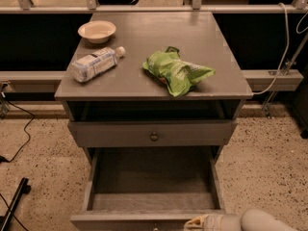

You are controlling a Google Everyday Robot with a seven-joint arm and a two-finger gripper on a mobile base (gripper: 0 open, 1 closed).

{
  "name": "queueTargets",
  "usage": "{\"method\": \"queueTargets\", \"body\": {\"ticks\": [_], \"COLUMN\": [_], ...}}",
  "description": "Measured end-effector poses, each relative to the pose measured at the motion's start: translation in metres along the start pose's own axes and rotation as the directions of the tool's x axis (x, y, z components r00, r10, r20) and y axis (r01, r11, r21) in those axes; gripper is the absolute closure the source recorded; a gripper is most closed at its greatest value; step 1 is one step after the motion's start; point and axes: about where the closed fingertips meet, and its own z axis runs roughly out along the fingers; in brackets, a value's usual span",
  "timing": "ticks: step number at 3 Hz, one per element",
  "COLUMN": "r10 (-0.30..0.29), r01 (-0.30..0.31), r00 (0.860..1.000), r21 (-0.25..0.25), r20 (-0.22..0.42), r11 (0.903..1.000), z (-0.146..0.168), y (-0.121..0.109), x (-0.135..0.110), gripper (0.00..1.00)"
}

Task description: Close middle drawer

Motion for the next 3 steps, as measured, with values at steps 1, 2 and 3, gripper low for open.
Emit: {"method": "queueTargets", "body": {"ticks": [1,2,3], "r10": [-0.003,-0.008,-0.030], "r01": [0.003,0.007,0.027], "r00": [1.000,1.000,0.998], "r21": [0.010,0.037,0.057], "r20": [0.002,0.022,0.051], "r11": [0.9999,0.9993,0.9980], "z": [0.016,0.029,0.045], "y": [-0.006,-0.024,-0.052], "x": [0.005,0.001,-0.011], "gripper": [1.00,1.00,1.00]}}
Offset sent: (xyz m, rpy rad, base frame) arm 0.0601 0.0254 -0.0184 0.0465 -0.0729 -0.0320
